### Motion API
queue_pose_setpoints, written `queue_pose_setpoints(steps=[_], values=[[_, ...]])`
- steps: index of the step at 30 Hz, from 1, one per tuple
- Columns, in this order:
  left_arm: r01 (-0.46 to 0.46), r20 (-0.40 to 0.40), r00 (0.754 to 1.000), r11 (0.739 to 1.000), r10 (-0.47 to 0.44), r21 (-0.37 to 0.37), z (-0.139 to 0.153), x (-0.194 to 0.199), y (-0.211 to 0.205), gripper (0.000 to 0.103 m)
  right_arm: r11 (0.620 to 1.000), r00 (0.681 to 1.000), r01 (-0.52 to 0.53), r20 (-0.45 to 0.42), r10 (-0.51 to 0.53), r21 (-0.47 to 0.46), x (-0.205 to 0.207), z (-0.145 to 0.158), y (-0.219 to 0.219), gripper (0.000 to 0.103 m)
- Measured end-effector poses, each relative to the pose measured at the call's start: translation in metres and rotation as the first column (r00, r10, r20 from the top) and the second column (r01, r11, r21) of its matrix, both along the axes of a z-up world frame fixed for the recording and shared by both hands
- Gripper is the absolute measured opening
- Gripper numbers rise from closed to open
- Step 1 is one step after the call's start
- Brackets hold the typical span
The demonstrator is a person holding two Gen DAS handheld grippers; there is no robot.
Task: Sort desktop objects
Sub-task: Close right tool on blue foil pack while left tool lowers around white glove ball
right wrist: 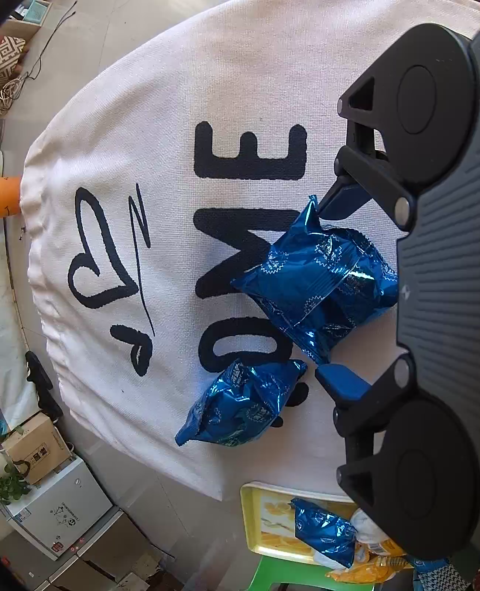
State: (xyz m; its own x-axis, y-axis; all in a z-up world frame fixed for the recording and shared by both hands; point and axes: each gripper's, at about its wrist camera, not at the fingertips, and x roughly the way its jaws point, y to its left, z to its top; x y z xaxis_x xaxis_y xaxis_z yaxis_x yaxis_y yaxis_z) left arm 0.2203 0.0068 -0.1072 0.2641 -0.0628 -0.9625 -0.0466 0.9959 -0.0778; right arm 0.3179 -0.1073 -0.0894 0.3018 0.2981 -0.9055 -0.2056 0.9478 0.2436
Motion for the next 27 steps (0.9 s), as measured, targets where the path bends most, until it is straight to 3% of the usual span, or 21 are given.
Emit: queue_pose_setpoints(steps=[6, 11, 16, 18, 21, 27], values=[[-0.011, -0.026, 1.000, 1.000, 0.011, -0.009, -0.006, 0.003, 0.001, 0.103, 0.999, 1.000, 0.005, 0.008, -0.004, -0.033, 0.003, -0.009, 0.001, 0.086], [-0.008, -0.021, 1.000, 1.000, 0.008, -0.011, -0.004, 0.003, 0.005, 0.103, 0.999, 0.998, 0.011, -0.055, -0.009, 0.050, 0.004, -0.015, -0.003, 0.086], [-0.003, -0.021, 1.000, 1.000, 0.002, -0.020, -0.003, 0.003, 0.012, 0.103, 0.987, 0.990, -0.056, -0.117, 0.074, 0.150, -0.001, -0.012, 0.001, 0.086], [-0.002, -0.026, 1.000, 1.000, 0.001, -0.031, -0.004, 0.002, 0.015, 0.103, 0.988, 0.988, -0.086, -0.113, 0.101, 0.129, -0.004, -0.009, 0.003, 0.086], [-0.005, -0.027, 1.000, 0.999, 0.003, -0.045, -0.005, 0.001, 0.017, 0.103, 0.995, 0.994, -0.100, -0.046, 0.101, 0.018, -0.006, -0.001, 0.006, 0.086], [0.005, -0.022, 1.000, 0.999, -0.005, -0.034, -0.006, 0.002, 0.013, 0.103, 0.995, 0.996, -0.090, -0.008, 0.090, -0.031, -0.001, -0.007, 0.008, 0.086]])
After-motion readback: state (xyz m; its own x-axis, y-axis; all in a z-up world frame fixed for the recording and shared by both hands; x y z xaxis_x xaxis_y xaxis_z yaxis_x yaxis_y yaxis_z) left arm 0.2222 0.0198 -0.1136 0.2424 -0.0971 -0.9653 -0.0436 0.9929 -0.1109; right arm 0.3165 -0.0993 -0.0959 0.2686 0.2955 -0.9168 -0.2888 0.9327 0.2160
